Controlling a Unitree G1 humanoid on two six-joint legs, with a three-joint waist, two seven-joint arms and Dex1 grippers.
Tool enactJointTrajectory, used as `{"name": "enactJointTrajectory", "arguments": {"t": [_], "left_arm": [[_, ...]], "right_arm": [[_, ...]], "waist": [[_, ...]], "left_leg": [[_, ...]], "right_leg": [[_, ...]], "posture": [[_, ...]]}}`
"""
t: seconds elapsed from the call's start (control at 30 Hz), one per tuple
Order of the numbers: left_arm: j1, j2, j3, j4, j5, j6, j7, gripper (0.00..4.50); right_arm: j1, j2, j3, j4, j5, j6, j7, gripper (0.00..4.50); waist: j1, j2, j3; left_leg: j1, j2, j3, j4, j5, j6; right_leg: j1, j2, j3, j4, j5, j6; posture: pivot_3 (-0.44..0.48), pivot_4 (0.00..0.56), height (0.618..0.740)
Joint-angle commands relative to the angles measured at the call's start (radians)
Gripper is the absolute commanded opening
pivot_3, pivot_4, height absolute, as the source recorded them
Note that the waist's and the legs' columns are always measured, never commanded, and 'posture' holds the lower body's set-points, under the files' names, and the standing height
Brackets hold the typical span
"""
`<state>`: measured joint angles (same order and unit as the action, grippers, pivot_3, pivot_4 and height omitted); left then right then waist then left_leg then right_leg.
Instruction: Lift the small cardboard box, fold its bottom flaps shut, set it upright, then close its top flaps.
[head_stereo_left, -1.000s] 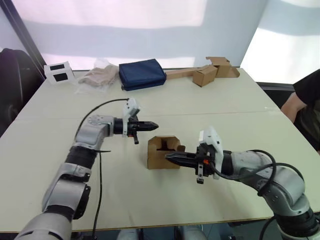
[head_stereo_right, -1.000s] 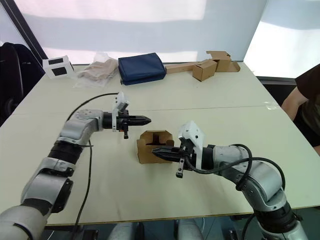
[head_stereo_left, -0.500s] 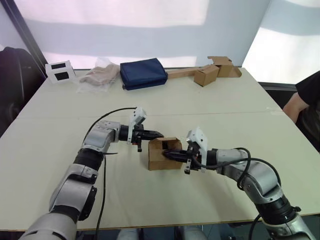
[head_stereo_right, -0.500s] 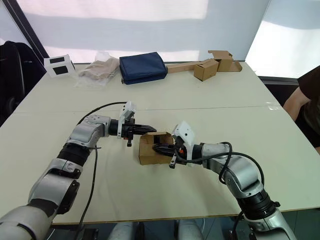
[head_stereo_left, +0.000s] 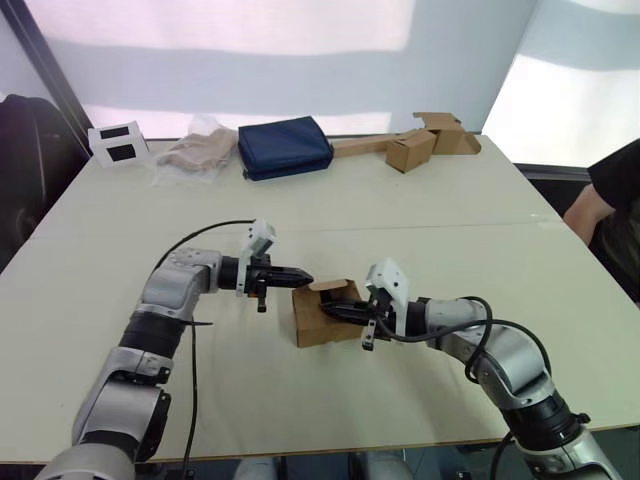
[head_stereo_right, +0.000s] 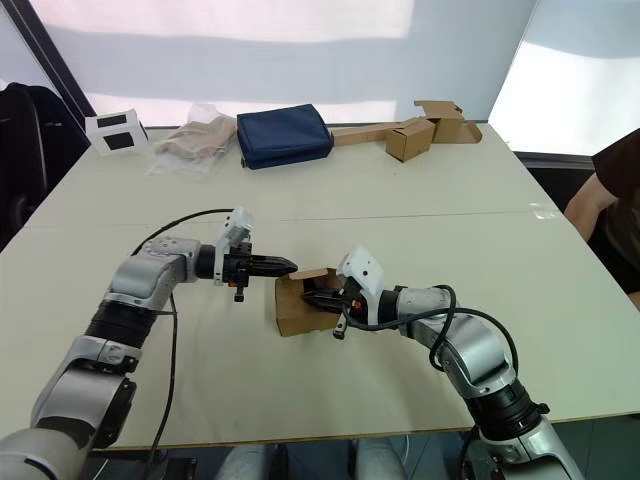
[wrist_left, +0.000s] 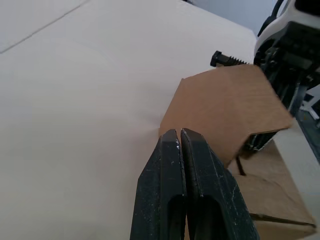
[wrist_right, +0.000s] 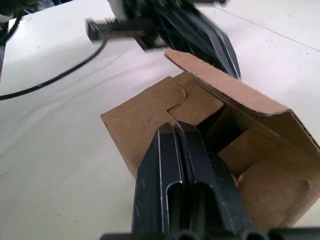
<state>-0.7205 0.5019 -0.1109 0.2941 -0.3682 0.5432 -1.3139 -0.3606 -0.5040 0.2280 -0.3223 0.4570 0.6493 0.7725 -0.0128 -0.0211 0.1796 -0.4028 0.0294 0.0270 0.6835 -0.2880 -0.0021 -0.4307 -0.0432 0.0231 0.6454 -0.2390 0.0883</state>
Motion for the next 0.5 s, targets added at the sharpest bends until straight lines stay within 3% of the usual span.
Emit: {"name": "enactJointTrajectory", "arguments": {"t": [0.03,0.2,0.5], "left_arm": [[0.041,0.058,0.044,-0.175,-0.078,0.075,-0.016,0.08],[0.133,0.121,0.027,-0.314,-0.107,0.094,-0.023,0.08],[0.165,0.086,-0.068,-0.282,-0.027,-0.003,0.014,0.08]], "right_arm": [[0.003,-0.003,-0.027,-0.041,0.009,0.004,-0.002,0.00],[0.008,-0.022,-0.029,-0.040,-0.001,-0.001,0.008,0.00],[0.013,-0.045,-0.067,-0.078,0.026,0.025,0.012,0.00]], "waist": [[0.000,0.000,0.000],[-0.001,0.000,0.000],[0.002,0.000,0.000]], "left_leg": [[0.000,0.000,0.000,0.000,0.000,0.000],[0.000,0.000,0.000,0.000,0.000,0.000],[0.000,0.000,0.001,0.000,0.000,0.000]], "right_leg": [[0.000,0.000,0.000,0.000,0.000,0.000],[0.000,-0.001,0.000,0.000,0.000,-0.001],[0.000,-0.001,0.000,0.000,-0.001,-0.003]], "posture": [[0.000,0.150,0.740],[0.000,0.150,0.740],[0.000,0.150,0.740]]}}
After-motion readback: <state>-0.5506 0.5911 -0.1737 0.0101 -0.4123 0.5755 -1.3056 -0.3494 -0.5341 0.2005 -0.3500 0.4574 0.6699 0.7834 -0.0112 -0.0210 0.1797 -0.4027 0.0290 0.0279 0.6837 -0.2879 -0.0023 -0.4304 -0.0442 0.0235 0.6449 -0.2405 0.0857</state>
